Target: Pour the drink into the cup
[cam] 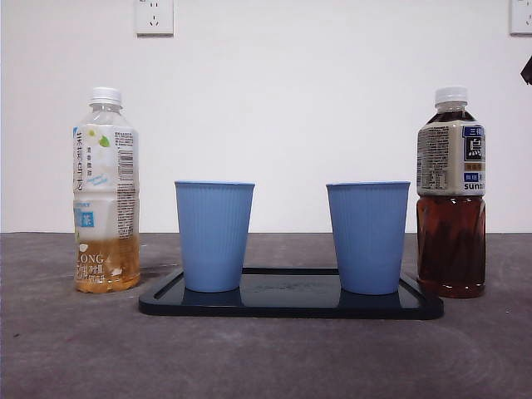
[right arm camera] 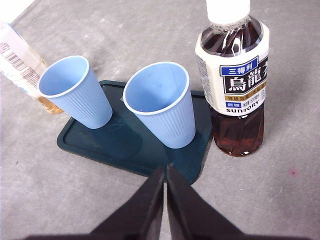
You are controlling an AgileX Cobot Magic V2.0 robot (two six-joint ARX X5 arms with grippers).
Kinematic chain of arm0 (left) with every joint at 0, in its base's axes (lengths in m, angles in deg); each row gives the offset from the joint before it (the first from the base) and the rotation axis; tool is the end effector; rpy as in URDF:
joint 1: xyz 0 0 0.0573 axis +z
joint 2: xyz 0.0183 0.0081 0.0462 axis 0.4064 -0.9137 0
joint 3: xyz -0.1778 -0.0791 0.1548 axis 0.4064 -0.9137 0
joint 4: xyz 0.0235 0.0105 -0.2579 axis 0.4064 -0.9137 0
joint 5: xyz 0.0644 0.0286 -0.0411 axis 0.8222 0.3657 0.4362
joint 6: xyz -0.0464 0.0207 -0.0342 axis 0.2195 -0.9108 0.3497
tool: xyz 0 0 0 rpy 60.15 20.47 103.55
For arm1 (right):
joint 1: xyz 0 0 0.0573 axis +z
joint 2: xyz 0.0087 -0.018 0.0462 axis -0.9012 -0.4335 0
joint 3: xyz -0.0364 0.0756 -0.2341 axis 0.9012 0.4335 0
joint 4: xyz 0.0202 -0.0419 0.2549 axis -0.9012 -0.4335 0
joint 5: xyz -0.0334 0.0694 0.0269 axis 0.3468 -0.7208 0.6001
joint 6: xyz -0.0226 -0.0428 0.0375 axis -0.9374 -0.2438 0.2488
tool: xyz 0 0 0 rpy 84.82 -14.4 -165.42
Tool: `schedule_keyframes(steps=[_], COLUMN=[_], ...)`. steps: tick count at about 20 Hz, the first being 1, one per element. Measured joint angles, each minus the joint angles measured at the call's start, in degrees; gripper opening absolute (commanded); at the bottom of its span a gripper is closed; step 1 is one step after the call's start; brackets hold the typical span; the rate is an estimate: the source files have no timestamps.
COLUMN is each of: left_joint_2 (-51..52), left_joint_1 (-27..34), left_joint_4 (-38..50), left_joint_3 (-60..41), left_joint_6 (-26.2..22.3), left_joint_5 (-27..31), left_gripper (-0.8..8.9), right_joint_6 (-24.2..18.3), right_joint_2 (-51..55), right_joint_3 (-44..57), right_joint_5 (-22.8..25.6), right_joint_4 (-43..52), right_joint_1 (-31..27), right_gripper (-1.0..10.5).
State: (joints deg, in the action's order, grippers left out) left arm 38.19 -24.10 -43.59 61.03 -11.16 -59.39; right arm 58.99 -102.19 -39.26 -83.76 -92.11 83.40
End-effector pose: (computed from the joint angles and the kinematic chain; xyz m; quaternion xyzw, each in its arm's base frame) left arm 0.1290 0.0052 0.1555 0.0837 0.0790 0.0602 0.9915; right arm 0.1409 0.0577 0.2586 0.1111 0.2756 0.2237 0.9283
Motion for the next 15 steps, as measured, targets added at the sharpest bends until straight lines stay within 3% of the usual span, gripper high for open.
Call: schedule_keyframes(steps=[15], left_joint_2=[0.0], left_joint_1=[0.0], left_joint_4=[0.0], left_joint_3=[0.0], left_joint_6=[0.6], left_joint_5=[0.0], left_gripper=[0.07], right_joint_6=[-0.1], right_joint_2=[0.0], right_joint_3=[0.0], right_joint_5=[0.1], right_joint_4=[2.0], right_joint_1=[0.0], right_gripper=[0.1])
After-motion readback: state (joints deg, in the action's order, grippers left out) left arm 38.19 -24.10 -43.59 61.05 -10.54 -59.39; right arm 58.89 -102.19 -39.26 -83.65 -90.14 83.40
